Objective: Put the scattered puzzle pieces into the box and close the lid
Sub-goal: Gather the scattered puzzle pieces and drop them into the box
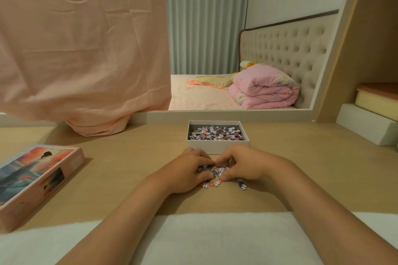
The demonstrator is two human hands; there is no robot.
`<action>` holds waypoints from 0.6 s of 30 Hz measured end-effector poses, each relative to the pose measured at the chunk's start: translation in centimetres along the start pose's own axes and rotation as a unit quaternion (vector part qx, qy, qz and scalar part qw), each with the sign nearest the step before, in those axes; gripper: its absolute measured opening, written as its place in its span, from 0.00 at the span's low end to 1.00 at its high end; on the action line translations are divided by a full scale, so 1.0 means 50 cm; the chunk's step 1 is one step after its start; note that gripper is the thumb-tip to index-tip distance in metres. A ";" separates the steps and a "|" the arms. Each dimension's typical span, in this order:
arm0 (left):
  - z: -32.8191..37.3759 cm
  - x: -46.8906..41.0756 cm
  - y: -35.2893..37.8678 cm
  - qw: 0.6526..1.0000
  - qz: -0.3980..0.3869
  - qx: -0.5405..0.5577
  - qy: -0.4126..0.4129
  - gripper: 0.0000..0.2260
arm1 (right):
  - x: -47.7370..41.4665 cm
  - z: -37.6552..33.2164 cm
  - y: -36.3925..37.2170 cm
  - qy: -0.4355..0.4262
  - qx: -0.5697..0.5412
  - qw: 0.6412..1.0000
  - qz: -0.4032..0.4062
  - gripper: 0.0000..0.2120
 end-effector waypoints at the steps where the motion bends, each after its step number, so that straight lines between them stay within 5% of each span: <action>1: -0.001 -0.002 -0.006 1.000 0.011 0.015 -0.005 0.17 | 0.002 0.001 -0.005 0.003 -0.007 1.000 0.006 0.26; 4: -0.013 0.004 -0.034 0.997 0.031 0.044 -0.046 0.18 | 0.017 0.011 -0.034 0.017 -0.011 1.000 0.001 0.29; 9: -0.033 0.028 -0.052 0.996 -0.046 -0.033 -0.071 0.31 | 0.043 0.034 -0.043 0.060 0.006 0.997 -0.056 0.25; 18: -0.020 0.019 -0.039 0.997 0.031 0.038 -0.058 0.17 | 0.008 0.017 -0.012 0.023 -0.072 0.995 0.070 0.16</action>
Point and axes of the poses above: each hand's wrist, its own x-axis away from the middle knuckle, its own y-axis out of the palm, z = x × y, the point moved 5 cm from there along -x, towards the middle knuckle, and after that the axes turned 13 degrees about z, right-handed, at the moved point
